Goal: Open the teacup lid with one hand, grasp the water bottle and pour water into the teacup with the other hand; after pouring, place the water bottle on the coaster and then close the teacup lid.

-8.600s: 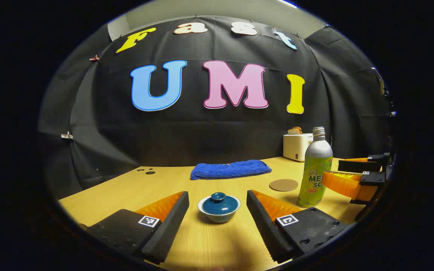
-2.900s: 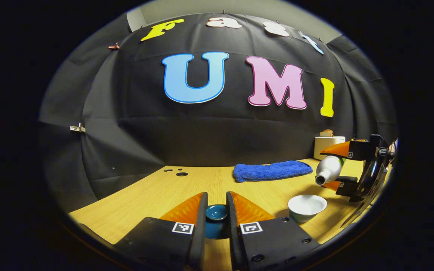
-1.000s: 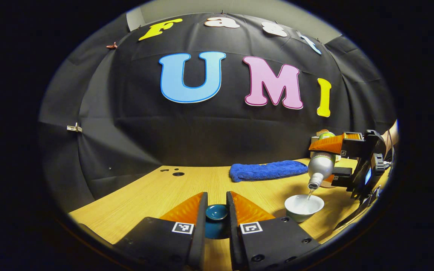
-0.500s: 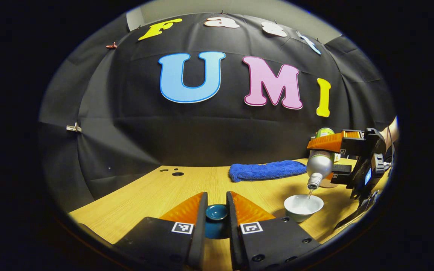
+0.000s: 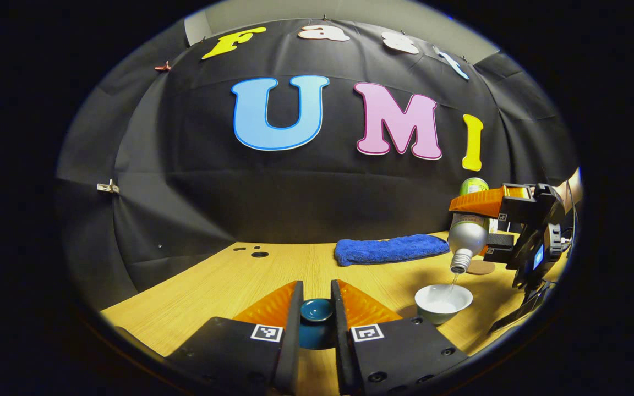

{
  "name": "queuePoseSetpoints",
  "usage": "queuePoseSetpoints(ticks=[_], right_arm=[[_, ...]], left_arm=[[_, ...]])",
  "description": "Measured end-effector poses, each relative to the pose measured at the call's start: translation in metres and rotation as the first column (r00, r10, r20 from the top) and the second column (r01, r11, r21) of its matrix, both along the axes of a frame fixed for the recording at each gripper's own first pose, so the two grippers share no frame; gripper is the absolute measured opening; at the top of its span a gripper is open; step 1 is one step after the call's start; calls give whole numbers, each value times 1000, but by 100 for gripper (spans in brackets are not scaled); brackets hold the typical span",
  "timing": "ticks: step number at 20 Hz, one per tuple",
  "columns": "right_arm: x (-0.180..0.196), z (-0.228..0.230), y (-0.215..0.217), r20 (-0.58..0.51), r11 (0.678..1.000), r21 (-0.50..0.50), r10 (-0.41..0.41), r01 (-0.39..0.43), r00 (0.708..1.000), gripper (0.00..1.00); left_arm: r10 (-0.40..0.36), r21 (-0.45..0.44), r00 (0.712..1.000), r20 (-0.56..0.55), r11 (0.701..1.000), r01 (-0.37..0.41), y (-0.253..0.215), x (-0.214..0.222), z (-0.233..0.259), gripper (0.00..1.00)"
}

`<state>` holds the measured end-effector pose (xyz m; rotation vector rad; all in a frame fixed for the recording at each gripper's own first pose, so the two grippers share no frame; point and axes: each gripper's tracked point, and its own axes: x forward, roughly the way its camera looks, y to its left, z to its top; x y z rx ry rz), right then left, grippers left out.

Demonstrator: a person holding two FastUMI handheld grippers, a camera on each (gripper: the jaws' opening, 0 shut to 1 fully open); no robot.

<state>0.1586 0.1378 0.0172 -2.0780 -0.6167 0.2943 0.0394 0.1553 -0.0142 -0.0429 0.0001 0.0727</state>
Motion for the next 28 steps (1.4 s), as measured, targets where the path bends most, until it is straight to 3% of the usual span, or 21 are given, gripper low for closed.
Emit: queuePoseSetpoints(ticks=[18,28], right_arm=[[-8,47,20,137,989,-130,85,-67,987,71],[-10,48,25,146,987,-147,95,-73,985,72]], left_arm=[[-6,0,1000,-1,1000,6,-1,-1,2,31],[-8,2,1000,0,1000,8,-1,0,2,31]])
